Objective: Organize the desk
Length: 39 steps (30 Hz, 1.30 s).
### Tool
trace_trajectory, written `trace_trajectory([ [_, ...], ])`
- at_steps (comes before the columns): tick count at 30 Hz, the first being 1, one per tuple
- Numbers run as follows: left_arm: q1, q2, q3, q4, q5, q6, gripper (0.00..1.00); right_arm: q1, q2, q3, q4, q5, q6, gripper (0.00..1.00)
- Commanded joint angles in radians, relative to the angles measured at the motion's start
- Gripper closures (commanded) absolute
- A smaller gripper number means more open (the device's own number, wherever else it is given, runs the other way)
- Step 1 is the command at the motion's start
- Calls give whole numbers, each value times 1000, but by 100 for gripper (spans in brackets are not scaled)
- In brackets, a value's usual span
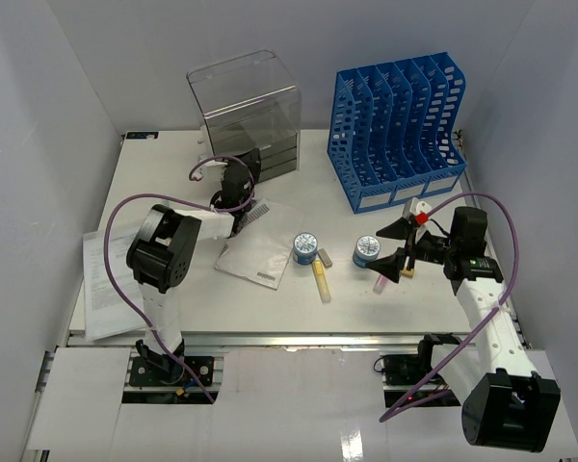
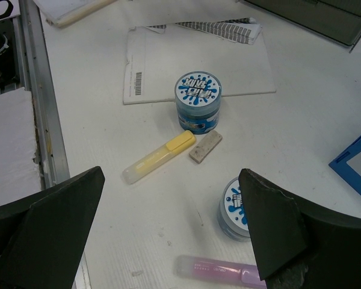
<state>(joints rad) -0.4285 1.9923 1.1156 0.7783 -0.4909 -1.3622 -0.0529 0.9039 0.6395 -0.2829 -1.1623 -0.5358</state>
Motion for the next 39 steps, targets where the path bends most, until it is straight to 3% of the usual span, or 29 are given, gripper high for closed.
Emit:
trace_trajectory([
  [1,24,-11,19,-15,-21,-19,74,-5,-15,-1,8,-39,-15,0],
  [11,35,-32,-29,24,6,-29,99,-4,-25,-6,8,-45,-16,0],
  [23,33,-213,-217,93,124,-1,100,-5,-10,-14,9,-48,-11,0],
  [28,33,-334,-275,75,180,17,100,13,28,7,121,-24,205,8],
  [33,33,-405,-313,52,205,20,100,144,139,148,122,125,316,8],
  [36,33,-441,-321,40,214,20,100,289,239,271,127,313,446,8],
  [39,34,-455,-319,27,221,20,100,377,366,411,143,360,525,7],
])
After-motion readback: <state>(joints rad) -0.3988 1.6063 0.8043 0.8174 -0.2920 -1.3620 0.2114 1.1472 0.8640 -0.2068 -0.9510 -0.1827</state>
